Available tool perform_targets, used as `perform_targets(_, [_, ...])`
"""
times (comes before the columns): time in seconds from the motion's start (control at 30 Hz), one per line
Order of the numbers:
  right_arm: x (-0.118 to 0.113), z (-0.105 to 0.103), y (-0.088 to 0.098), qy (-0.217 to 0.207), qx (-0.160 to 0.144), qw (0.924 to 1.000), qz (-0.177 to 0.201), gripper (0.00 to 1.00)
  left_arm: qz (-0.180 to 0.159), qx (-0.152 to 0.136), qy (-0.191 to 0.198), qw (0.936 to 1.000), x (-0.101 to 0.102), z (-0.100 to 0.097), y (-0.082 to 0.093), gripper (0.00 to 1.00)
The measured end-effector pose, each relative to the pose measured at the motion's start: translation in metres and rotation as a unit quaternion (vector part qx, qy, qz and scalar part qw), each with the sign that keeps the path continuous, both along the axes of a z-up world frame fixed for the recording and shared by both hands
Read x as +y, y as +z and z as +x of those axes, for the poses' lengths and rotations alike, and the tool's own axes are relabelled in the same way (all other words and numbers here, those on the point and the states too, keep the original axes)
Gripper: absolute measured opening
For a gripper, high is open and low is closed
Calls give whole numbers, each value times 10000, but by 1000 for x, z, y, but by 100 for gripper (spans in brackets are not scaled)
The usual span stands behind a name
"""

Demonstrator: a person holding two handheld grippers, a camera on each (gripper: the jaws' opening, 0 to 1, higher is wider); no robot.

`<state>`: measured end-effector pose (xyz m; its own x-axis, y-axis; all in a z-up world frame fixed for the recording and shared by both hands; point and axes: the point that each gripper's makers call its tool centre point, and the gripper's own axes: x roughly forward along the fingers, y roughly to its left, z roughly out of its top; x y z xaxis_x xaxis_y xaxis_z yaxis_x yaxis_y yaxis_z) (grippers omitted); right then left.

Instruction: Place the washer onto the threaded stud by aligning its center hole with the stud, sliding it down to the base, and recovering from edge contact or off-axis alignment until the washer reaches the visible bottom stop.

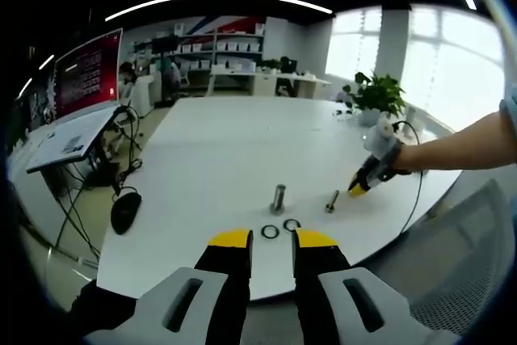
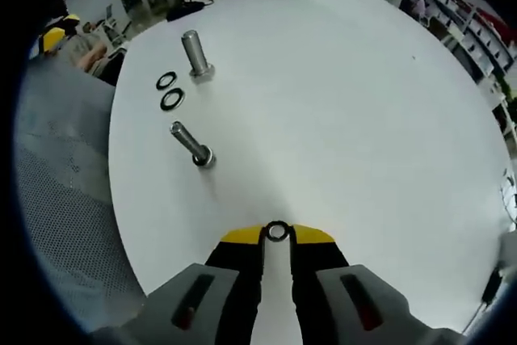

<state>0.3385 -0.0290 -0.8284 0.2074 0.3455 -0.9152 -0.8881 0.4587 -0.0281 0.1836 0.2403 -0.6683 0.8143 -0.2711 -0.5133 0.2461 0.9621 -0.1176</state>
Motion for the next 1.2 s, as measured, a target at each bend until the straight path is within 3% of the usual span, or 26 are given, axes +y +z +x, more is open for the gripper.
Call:
perform_targets(0.63, [38, -19, 48, 491, -187, 9975, 469, 13, -21, -50, -21, 10000, -1, 0, 2, 17])
perform_targets(0.93, [65, -29, 64, 1013, -327, 9933, 450, 13, -30, -64, -19, 10000, -1, 0, 2, 17])
perform_targets(1.2, [77, -31, 63, 1410, -295, 9894, 177, 13, -44, -82, -10, 10000, -1, 0, 3, 17])
